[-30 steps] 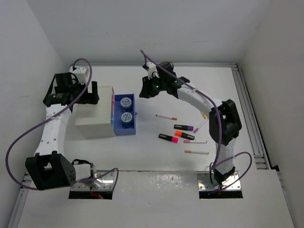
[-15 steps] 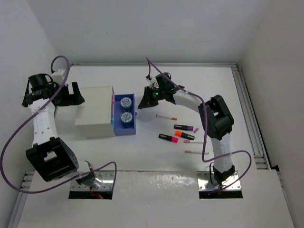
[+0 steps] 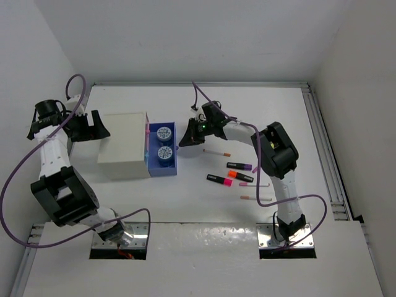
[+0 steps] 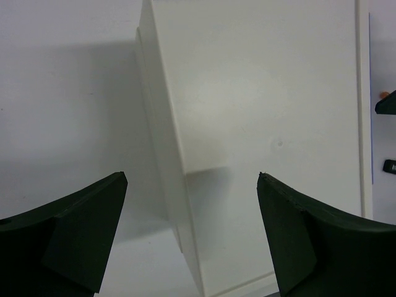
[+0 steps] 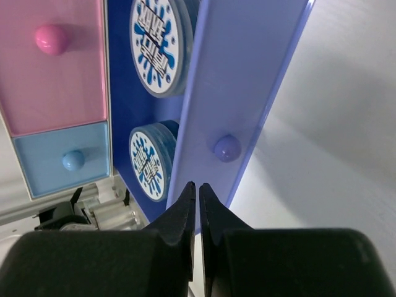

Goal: Sort the stationery into containers
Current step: Close the drawer in the storage box.

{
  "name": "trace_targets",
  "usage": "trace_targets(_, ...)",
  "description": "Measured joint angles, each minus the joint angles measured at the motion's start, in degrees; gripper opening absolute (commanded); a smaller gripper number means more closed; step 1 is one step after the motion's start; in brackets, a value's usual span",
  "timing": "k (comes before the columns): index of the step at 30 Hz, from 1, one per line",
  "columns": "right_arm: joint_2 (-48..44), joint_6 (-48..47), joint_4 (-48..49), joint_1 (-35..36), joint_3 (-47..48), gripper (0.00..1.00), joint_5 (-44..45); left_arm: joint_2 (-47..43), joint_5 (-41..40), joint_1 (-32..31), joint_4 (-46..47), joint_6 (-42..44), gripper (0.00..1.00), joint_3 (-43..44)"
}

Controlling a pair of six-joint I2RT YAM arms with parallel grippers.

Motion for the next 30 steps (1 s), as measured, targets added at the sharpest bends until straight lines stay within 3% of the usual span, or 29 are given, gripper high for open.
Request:
trace_targets(18,2.8,3.54,4.37,0.37,-3.41,0.01,-1.27,7.02,6.62,1.62,-0.02,1.46,0.89,-0.31)
trace_targets(30,7.63,5.97,5.92,2.82,1.25,0.02,-1.33,7.52,9.66,1.62,1.75,0.98,0.88,-2.43)
